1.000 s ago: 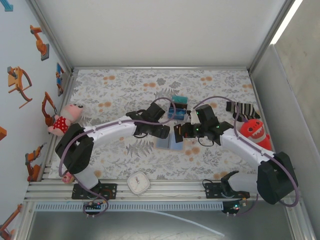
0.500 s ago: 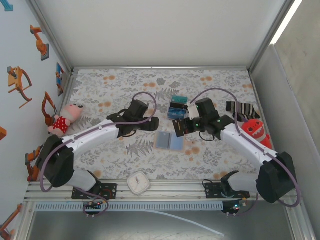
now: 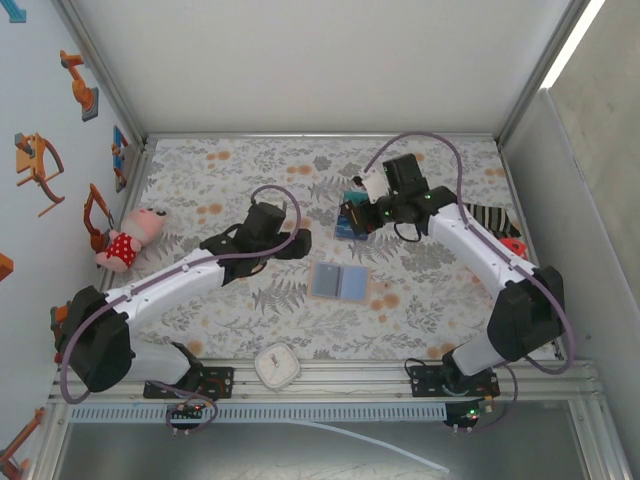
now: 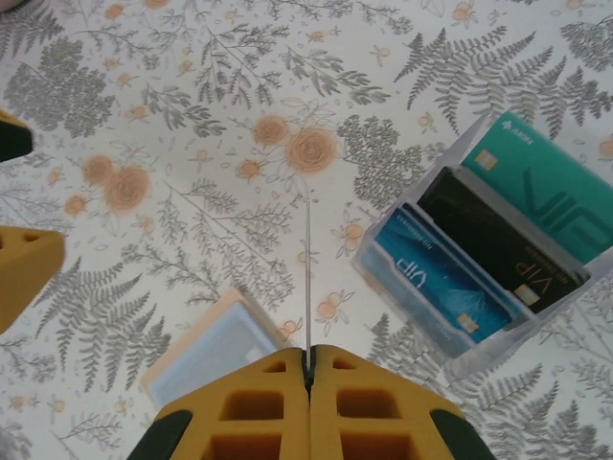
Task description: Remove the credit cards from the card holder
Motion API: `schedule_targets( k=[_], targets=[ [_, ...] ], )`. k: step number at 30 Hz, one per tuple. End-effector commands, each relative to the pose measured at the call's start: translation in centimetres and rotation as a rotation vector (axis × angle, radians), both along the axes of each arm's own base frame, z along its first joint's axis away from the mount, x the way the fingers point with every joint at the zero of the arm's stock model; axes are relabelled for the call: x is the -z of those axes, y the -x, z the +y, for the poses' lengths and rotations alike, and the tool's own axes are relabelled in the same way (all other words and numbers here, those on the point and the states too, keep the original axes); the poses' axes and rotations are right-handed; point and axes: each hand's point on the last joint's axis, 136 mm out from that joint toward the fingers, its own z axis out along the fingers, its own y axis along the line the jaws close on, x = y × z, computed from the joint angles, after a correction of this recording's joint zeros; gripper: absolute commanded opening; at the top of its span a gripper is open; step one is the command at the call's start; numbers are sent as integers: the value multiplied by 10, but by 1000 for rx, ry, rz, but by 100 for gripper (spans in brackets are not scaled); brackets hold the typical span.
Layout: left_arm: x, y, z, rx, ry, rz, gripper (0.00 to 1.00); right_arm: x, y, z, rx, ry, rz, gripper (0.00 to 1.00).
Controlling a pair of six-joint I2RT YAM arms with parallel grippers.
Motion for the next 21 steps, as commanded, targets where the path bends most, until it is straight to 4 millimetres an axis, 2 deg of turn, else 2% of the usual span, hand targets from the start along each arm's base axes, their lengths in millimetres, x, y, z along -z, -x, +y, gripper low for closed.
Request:
schedule_targets(
  k=[1, 11, 21],
  targets=[
    [-10, -3, 12, -59, 24, -38, 97, -3, -10, -6, -49, 61, -48, 0],
    [-15, -7, 13, -98, 69, -52, 97, -10, -29, -14, -129, 109, -141, 0],
    [-14, -10, 7, -110, 114, -40, 97, 2, -43, -27, -176, 204, -144, 0]
  ],
)
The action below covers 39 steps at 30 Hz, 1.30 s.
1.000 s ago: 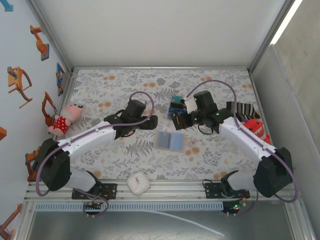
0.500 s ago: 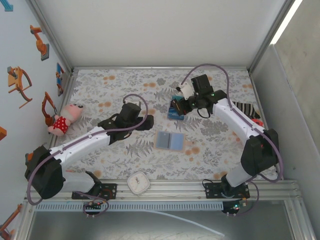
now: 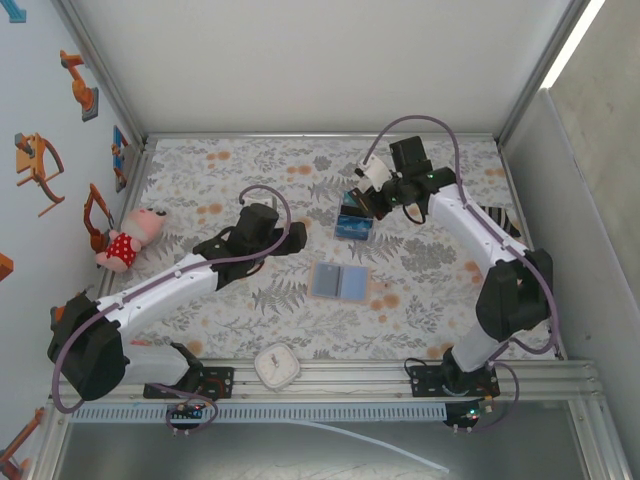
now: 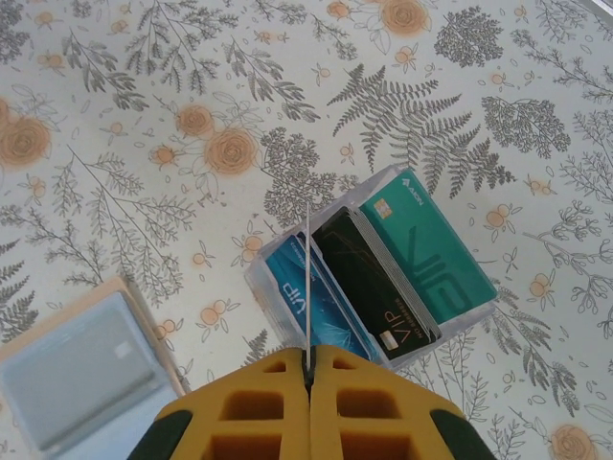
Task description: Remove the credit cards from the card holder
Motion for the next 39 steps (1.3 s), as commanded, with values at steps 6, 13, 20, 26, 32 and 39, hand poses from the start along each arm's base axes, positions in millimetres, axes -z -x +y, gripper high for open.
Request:
schedule_targets(
  k=[6, 13, 20, 26, 32, 39],
  targets=[
    [3, -4, -1, -16, 15, 12, 97, 15, -15, -6, -38, 97, 11, 0],
    [0, -9, -2, -17, 17, 6, 97, 29, -34, -6, -50, 157, 9, 0],
    [0, -10, 0, -22, 17, 9, 97, 45, -49, -5, -61, 197, 15, 0],
    [0, -12, 1, -26, 13, 13, 97, 54, -55, 1, -92, 196, 19, 0],
    [0, -13, 5, -32, 8, 15, 97, 63, -52, 6, -134, 186, 38, 0],
    [-2, -15, 7, -37, 10, 10, 97, 73, -51, 6, -153, 200, 62, 0]
  ],
)
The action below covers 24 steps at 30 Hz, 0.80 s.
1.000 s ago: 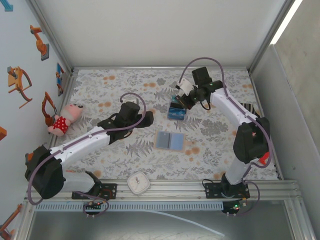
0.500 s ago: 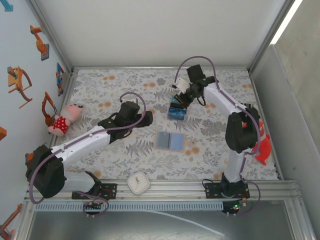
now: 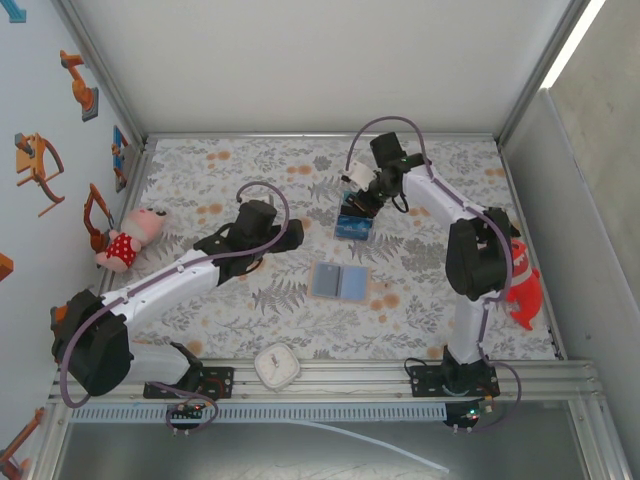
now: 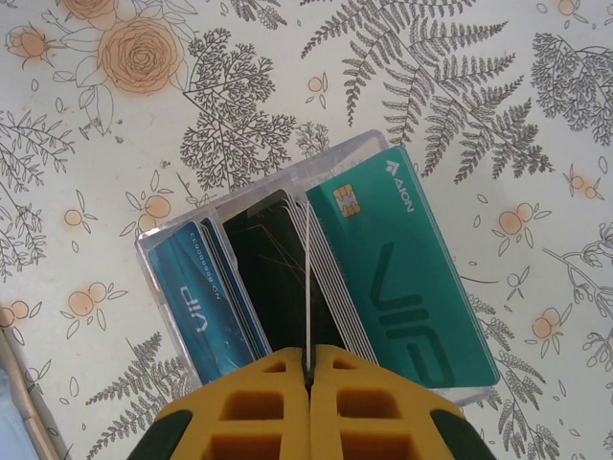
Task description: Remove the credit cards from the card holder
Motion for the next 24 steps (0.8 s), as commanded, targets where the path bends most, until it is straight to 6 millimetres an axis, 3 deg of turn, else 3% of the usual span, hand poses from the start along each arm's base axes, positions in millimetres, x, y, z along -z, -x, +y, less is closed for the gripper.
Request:
schedule_targets(
  k=[1, 24],
  targets=[
    [-11, -5, -2, -2, 18, -16, 97, -2, -4, 1, -24, -1, 4, 0],
    [-16, -7, 0, 0, 19, -23, 97, 23, 5, 8, -67, 63, 103, 0]
  ],
)
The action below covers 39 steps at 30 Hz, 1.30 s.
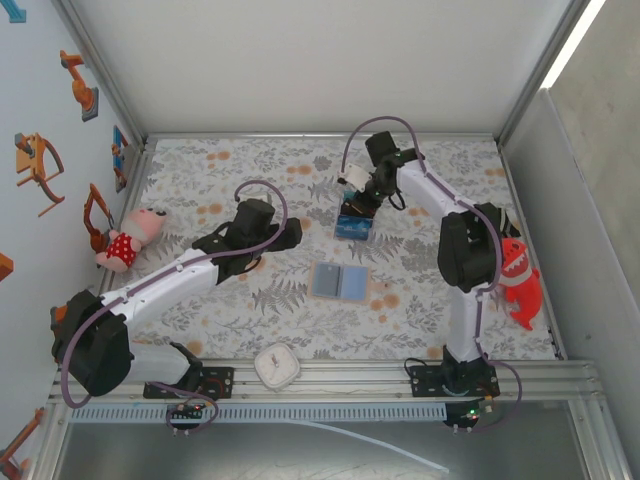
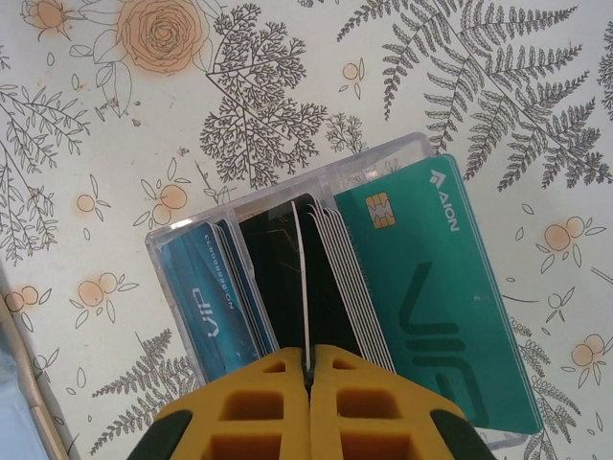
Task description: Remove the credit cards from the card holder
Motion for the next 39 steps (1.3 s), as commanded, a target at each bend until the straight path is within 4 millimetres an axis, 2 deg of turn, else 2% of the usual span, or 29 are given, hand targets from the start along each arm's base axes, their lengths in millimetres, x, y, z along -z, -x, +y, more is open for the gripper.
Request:
schedule_targets(
  k=[1, 8, 21, 33, 39],
  targets=[
    [-16, -5, -3, 9, 16, -28, 97, 13, 5, 1, -11, 41, 40, 0],
    [-17, -4, -2, 7, 23, -29, 97, 22, 4, 7, -11, 52, 67, 0],
    [-20, -4, -2, 11, 26, -33, 97, 17, -4, 20, -1, 22, 81, 0],
    [-23, -6, -1, 10, 29, -42, 97, 20, -5, 26, -6, 42, 90, 0],
    [-23, -5, 0, 9, 31, -46, 97, 9, -11, 23, 23, 54, 47, 2]
  ],
)
